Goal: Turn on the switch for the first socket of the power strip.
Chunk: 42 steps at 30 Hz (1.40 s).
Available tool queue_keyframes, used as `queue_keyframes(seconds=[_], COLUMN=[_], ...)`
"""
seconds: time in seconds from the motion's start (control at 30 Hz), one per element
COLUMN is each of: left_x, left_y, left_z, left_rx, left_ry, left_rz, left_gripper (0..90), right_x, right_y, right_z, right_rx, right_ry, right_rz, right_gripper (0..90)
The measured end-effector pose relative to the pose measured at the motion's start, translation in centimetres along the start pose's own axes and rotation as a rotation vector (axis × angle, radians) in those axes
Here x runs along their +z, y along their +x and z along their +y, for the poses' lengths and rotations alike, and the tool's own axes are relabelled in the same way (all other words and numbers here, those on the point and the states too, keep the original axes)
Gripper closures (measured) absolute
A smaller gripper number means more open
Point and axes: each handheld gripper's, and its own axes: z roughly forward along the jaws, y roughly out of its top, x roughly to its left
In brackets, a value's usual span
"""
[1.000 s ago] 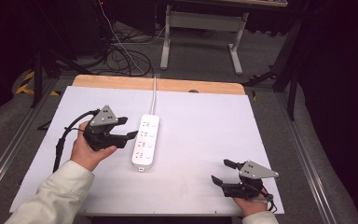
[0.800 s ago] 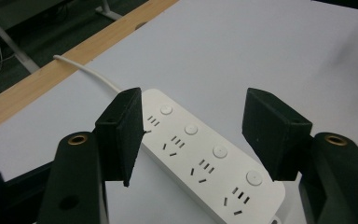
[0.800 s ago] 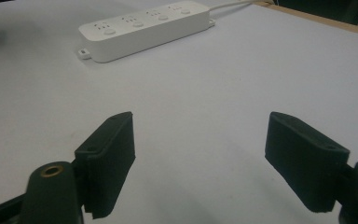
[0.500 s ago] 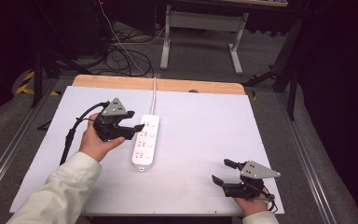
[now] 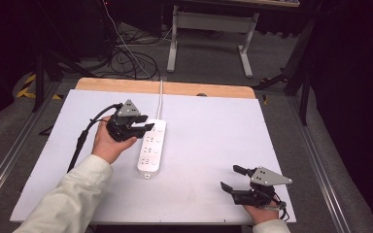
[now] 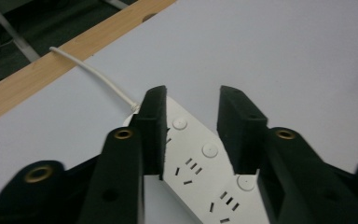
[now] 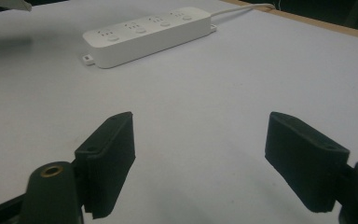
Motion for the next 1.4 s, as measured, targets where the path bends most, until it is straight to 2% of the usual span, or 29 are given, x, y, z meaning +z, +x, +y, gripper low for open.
queue_keyframes(seconds=[0.03,0.07,0.1,0.13,0.17,0.27,0.3,0.4,0.5,0.53,0.57,0.83,1.07,1.13,1.2,1.4], left_x=[0.0,0.6,1.0,1.3,1.3,2.6,2.6,3.3,3.9,4.2,4.6,6.8,7.9,8.2,8.4,8.9], left_y=[0.0,0.4,0.6,0.9,0.9,1.4,1.4,1.4,1.6,1.5,1.5,2.0,2.3,2.4,2.5,2.4], left_z=[0.0,0.0,-0.1,-0.2,-0.2,-0.6,-0.6,-0.7,-0.8,-0.8,-0.9,-1.7,-2.2,-2.4,-2.6,-2.7], left_rx=[0.000,-0.023,-0.045,-0.059,-0.059,-0.108,-0.108,-0.132,-0.131,-0.143,-0.135,-0.112,-0.091,-0.094,-0.078,-0.085], left_ry=[0.000,0.028,0.035,0.039,0.039,0.046,0.046,0.034,0.016,0.018,0.016,0.026,0.043,0.045,0.046,0.043], left_rz=[0.000,-0.023,-0.054,-0.071,-0.071,-0.125,-0.125,-0.130,-0.126,-0.133,-0.119,-0.100,-0.085,-0.092,-0.095,-0.108], left_gripper=[66.6,68.0,71.4,74.6,76.8,87.3,90.0,90.0,90.0,90.0,90.0,90.0,90.0,90.0,90.0,90.0], right_x=[0.0,0.0,0.0,-0.1,-0.1,-0.1,-0.1,-0.1,-0.1,-0.1,-0.1,-0.2,-0.3,-0.3,-0.3,-0.3], right_y=[0.0,0.0,0.0,0.0,0.0,0.0,0.0,0.0,0.0,0.0,0.0,0.0,0.0,-0.1,0.0,-0.1], right_z=[0.0,0.0,0.0,0.0,0.0,0.0,0.0,0.0,0.0,0.0,0.0,0.0,0.0,0.1,0.1,0.1], right_rx=[0.001,0.001,0.000,0.001,0.000,-0.001,-0.002,0.001,0.000,0.000,0.002,0.002,0.003,0.003,0.006,0.007], right_ry=[0.000,0.000,-0.001,-0.002,-0.003,-0.004,-0.004,-0.004,-0.007,-0.007,-0.009,-0.016,-0.020,-0.022,-0.021,-0.022], right_rz=[0.000,0.000,0.000,0.001,0.001,0.004,0.005,0.005,0.006,0.006,0.008,0.015,0.018,0.021,0.022,0.022], right_gripper=[24.6,24.6,24.6,24.6,24.6,24.7,24.7,24.7,24.8,24.8,24.8,24.8,24.7,24.7,24.8,24.7])
